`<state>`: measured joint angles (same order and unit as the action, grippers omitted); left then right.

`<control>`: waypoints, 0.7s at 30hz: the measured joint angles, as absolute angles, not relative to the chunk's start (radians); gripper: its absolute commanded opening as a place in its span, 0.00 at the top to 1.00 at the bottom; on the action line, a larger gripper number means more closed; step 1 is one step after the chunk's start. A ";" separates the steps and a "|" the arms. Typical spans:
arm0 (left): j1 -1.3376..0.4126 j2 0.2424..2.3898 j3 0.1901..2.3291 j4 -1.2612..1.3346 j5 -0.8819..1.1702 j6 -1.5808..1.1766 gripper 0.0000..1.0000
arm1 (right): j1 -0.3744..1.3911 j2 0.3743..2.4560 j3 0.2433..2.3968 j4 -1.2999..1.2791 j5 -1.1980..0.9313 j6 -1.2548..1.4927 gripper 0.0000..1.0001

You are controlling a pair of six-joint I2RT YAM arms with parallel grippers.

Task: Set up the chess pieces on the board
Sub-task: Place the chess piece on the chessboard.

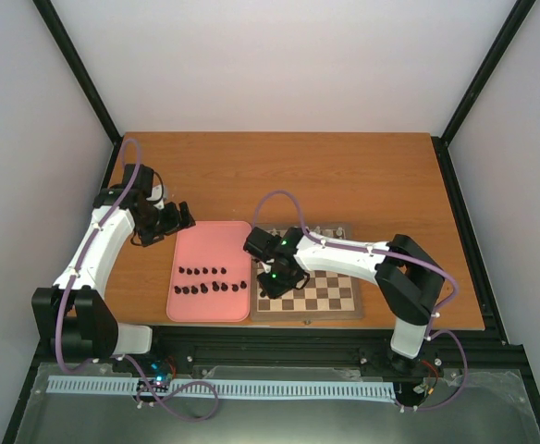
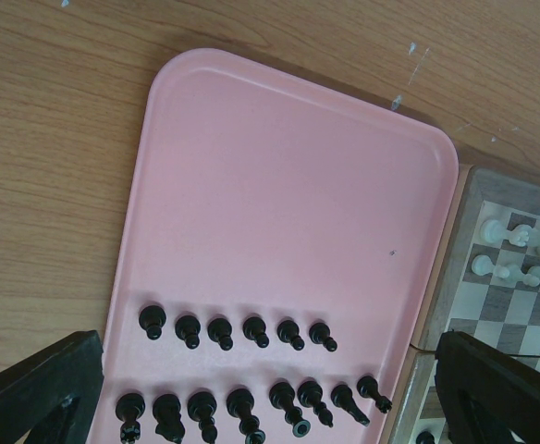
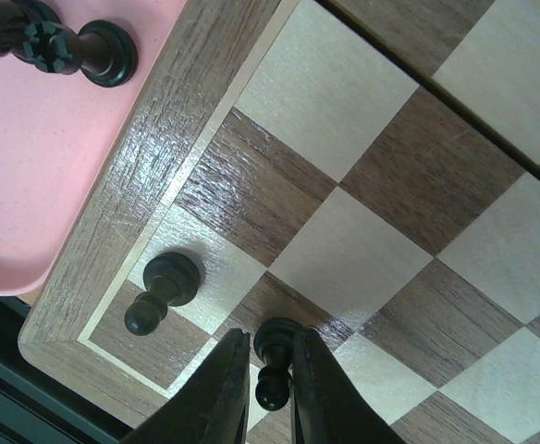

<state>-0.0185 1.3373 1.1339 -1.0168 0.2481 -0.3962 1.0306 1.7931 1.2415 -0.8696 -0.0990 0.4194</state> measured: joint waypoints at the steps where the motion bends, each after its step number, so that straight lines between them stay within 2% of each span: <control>1: -0.019 1.337 1.134 -1.017 0.248 -0.396 0.00 | 1.031 1.795 1.242 -0.870 -0.102 0.419 0.84; 3: -0.019 1.337 1.134 -1.017 0.248 -0.396 0.00 | 1.032 1.800 1.242 -0.870 -0.106 0.416 0.82; 8: -0.019 1.337 1.134 -1.017 0.248 -0.396 0.00 | 1.035 1.802 1.242 -0.873 -0.095 0.418 0.65; 21: -0.019 1.337 1.134 -1.016 0.249 -0.396 0.00 | 1.035 1.778 1.333 -0.944 -0.018 0.422 0.60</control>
<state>-0.0185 1.3373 1.1339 -1.0164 0.2489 -0.3962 1.0351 1.7782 1.3334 -0.9436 -0.0177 0.4217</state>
